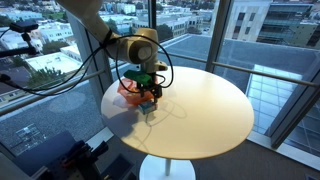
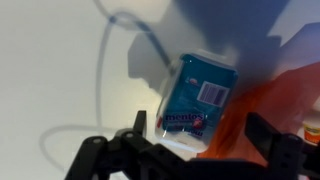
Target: Place the blue and white item in the plastic
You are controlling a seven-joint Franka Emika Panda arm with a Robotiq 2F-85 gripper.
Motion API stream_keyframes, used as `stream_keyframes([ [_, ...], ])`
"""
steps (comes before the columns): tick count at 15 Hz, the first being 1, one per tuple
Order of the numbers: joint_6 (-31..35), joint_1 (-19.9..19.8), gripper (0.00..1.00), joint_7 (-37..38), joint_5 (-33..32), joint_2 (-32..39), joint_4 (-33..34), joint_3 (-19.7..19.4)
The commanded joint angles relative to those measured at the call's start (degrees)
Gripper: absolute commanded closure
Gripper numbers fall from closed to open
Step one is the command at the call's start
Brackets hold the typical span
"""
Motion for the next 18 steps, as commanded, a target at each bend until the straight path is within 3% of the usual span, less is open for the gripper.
stream_keyframes([
  [1,-0.1,0.4,0.00,1.2,0.5,2.1,2.2,0.3],
  [18,0.7,-0.3,0.00,0.4,0.4,3.3,1.6,-0.3],
])
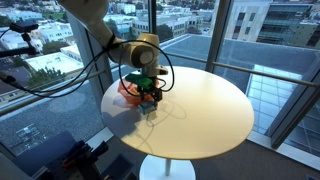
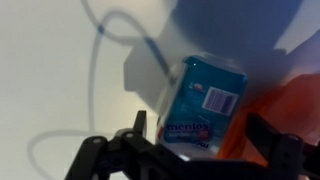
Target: Place the blue and white item in the plastic
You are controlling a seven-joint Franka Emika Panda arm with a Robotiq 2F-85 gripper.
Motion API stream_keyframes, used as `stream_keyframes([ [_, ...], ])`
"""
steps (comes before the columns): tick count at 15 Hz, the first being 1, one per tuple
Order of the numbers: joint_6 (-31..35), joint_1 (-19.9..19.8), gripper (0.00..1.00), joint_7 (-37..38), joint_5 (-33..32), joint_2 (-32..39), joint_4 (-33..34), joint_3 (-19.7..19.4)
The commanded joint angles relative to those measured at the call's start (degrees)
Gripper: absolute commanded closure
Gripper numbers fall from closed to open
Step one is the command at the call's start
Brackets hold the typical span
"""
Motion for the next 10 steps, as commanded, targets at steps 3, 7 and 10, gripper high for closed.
stream_keyframes([
  [3,0.8,-0.3,0.00,0.5,0.1,0.7,0.3,-0.3],
  [7,0.7,-0.2,0.00,0.6,-0.1,1.4,0.4,-0.6],
  [10,0.5,-0.3,0.00,0.7,-0.2,1.6,0.3,-0.9],
])
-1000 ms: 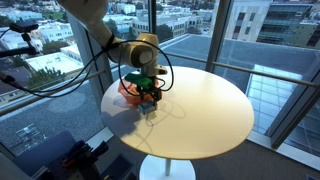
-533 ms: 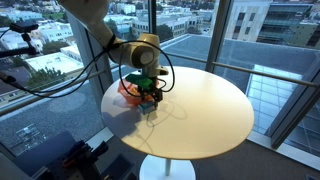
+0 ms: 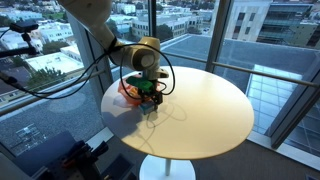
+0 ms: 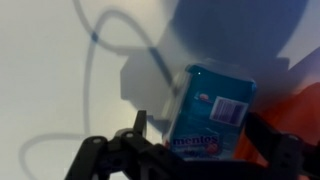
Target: Place the blue and white item in the plastic
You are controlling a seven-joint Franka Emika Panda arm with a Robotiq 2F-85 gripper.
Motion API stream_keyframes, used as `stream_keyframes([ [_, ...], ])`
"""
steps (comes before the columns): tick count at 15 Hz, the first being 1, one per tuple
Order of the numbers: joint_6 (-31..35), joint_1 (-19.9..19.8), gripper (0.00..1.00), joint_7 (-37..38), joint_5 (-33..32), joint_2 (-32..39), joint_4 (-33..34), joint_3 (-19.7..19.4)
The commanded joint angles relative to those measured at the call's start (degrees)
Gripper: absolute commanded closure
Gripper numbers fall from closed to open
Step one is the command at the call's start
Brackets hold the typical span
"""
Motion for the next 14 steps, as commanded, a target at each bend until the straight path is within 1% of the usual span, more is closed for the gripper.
stream_keyframes([
  [1,0.4,-0.5,0.00,0.5,0.2,0.2,0.2,-0.4],
  [8,0.6,-2.0,0.00,-0.5,0.7,-0.8,-0.5,-1.1],
  [14,0.8,-3.4,0.00,-5.2,-0.8,-0.9,0.2,-1.3],
])
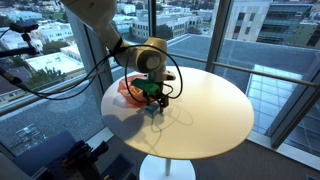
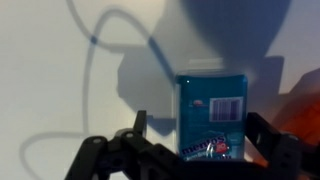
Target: Place the blue and white item in the plastic
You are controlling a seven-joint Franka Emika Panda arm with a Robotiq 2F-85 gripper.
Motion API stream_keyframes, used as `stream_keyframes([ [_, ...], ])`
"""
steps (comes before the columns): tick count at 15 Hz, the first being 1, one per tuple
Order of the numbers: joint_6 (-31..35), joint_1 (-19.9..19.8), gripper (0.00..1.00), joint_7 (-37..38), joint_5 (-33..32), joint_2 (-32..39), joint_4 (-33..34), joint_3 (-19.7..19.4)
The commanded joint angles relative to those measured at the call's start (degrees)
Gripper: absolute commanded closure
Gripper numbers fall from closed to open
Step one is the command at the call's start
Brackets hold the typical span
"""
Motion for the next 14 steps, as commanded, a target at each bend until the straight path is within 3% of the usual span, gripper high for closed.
stream_keyframes([
  [1,0.7,-1.0,0.00,-4.1,-0.8,-0.8,0.3,0.0],
  [5,0.9,-1.4,0.02,-6.5,-1.2,-0.5,0.5,-0.1],
  [7,0.8,-1.5,0.26,-7.1,-1.3,-0.4,0.6,-0.1],
  [11,1.0,-1.6,0.58,-7.6,-1.4,-0.6,0.4,-0.3],
  [14,0.9,-1.8,0.61,-7.9,-1.3,-1.4,0.1,-0.5],
])
